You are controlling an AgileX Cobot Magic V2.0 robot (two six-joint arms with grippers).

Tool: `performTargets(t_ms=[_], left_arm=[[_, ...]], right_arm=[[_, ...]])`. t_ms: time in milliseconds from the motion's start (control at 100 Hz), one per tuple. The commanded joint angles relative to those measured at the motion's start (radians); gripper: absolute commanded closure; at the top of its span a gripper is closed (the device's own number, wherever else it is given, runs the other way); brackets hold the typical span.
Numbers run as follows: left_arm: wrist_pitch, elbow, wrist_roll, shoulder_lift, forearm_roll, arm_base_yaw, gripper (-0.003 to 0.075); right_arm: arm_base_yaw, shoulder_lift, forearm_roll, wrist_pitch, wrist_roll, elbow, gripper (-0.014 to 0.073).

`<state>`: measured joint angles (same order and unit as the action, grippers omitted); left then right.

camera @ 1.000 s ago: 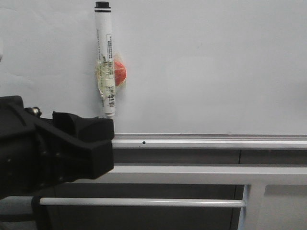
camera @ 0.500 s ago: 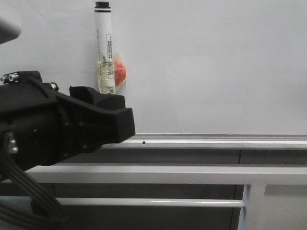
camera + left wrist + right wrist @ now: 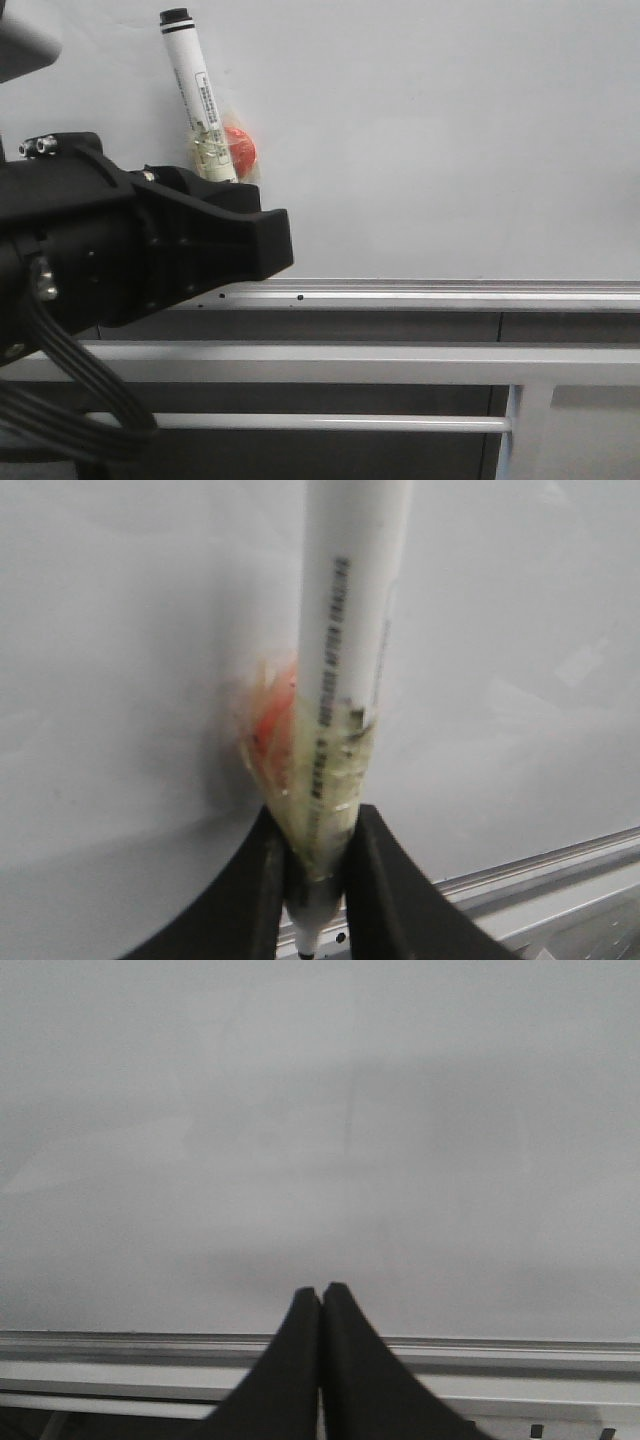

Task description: Write number 1 on whiteboard

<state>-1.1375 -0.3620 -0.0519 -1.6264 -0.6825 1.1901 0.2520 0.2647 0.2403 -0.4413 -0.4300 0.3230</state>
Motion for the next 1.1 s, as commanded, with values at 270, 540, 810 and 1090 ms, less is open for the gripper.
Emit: performTargets(t_ms=[270, 540, 810, 1090], left_arm=[[-0.085, -0.012, 0.109, 0.024, 0.303, -0.001, 0.0741], [0.156, -0.055, 0.190, 0.041, 0.416, -0.001, 0.0741], [0.699, -0.239, 0.624, 0.141, 0.276, -0.001, 0.0741], [0.738, -0.267, 0.824, 0.153, 0.245, -0.001, 0.0741]], right_arm=[[0.205, 0.045, 0.013, 0.012, 0.183, 0.095, 0.0657], [0.538, 0.202, 0.034, -0.134, 0.273, 0.205, 0.0657], [0.695, 0.351, 0.033, -0.163, 0.336, 0.320, 0.0508], [0.730, 0.443, 0.033, -0.191, 0.336, 0.367, 0.0135]])
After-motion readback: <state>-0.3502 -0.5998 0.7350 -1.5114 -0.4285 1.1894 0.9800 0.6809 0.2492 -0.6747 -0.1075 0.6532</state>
